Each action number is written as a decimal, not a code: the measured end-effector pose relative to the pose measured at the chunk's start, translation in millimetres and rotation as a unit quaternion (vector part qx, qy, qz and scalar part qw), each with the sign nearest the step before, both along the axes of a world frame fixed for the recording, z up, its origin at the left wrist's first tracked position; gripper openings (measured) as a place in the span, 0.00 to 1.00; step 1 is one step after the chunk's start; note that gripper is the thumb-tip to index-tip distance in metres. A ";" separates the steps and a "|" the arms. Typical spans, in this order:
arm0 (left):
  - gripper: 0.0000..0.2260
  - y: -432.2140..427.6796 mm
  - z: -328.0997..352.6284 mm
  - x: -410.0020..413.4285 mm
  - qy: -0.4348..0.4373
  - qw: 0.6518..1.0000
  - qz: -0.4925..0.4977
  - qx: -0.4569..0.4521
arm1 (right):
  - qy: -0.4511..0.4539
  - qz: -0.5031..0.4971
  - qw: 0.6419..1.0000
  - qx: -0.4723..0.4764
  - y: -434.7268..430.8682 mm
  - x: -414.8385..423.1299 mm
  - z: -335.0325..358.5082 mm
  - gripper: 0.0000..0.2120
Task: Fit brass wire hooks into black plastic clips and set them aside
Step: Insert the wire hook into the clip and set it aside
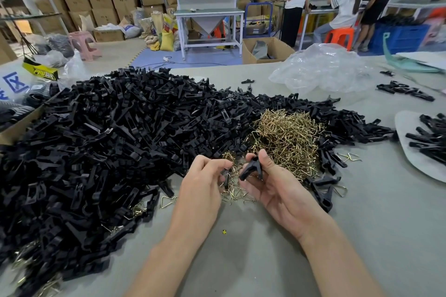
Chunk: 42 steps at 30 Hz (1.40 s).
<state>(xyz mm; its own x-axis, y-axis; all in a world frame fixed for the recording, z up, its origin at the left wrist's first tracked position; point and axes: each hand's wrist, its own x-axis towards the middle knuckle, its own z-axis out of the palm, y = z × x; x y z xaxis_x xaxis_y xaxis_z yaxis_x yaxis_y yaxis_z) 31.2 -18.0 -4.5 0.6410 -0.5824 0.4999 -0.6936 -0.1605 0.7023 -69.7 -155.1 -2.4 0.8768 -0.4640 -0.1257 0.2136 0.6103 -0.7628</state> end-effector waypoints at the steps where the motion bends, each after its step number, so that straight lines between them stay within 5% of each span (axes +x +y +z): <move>1: 0.15 1.1 -1.2 1.9 -0.018 1.000 0.009 0.011 | 0.000 -0.007 1.000 -0.003 -0.9 -0.7 -0.1 0.16; 4: 0.12 2.7 -0.5 4.1 0.004 0.999 0.030 -0.009 | 0.001 0.001 0.999 -0.034 -0.2 -1.1 1.2 0.15; 12: 0.09 5.3 15.5 1.7 0.253 0.954 0.022 -0.160 | -0.023 -0.011 0.978 -0.205 9.3 -0.3 2.7 0.13; 15: 0.09 4.1 16.9 -0.1 0.297 0.934 0.012 -0.198 | 0.050 -0.072 0.905 -0.417 11.1 0.3 -2.4 0.12; 18: 0.07 2.4 16.1 -1.6 0.307 0.929 0.019 -0.205 | 0.122 -0.079 0.787 -0.599 15.5 2.1 -12.1 0.16; 20: 0.07 1.6 15.0 -2.2 0.314 0.927 0.022 -0.205 | 0.138 -0.098 0.715 -0.679 17.7 3.1 -15.9 0.20; 22: 0.06 0.9 14.7 -3.4 0.317 0.926 0.024 -0.203 | 0.131 -0.134 0.680 -0.709 18.9 3.4 -14.4 0.20; 27: 0.06 0.5 14.2 -3.2 0.340 0.917 0.003 -0.208 | 0.136 -0.147 0.797 -0.569 16.7 -0.1 -3.9 0.13; 31: 0.07 -1.7 11.4 -2.6 0.379 0.906 -0.020 -0.186 | 0.163 -0.149 0.767 -0.602 15.3 -1.1 -4.5 0.12; 35: 0.08 -4.2 9.5 -3.2 0.405 0.896 -0.017 -0.180 | 0.154 -0.148 0.672 -0.709 17.0 0.9 -8.9 0.19; 37: 0.08 -3.0 9.8 -3.1 0.406 0.895 -0.011 -0.186 | 0.140 -0.141 0.668 -0.717 17.6 1.7 -9.5 0.19; 39: 0.07 -2.1 10.6 -2.5 0.407 0.892 -0.013 -0.197 | 0.119 -0.143 0.750 -0.635 18.0 1.1 -5.3 0.14; 42: 0.07 -2.3 15.0 -3.5 0.431 0.870 -0.032 -0.237 | 0.056 -0.148 0.906 -0.392 14.7 1.1 2.9 0.11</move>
<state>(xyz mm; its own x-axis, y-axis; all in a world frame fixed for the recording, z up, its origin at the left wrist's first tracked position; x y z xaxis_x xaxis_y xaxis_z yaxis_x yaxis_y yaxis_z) 27.6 -20.3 10.5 0.8708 -0.4897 0.0429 0.1272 0.3088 0.9426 -68.6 -140.4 0.4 0.7022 -0.6610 0.2647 0.1745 -0.2007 -0.9640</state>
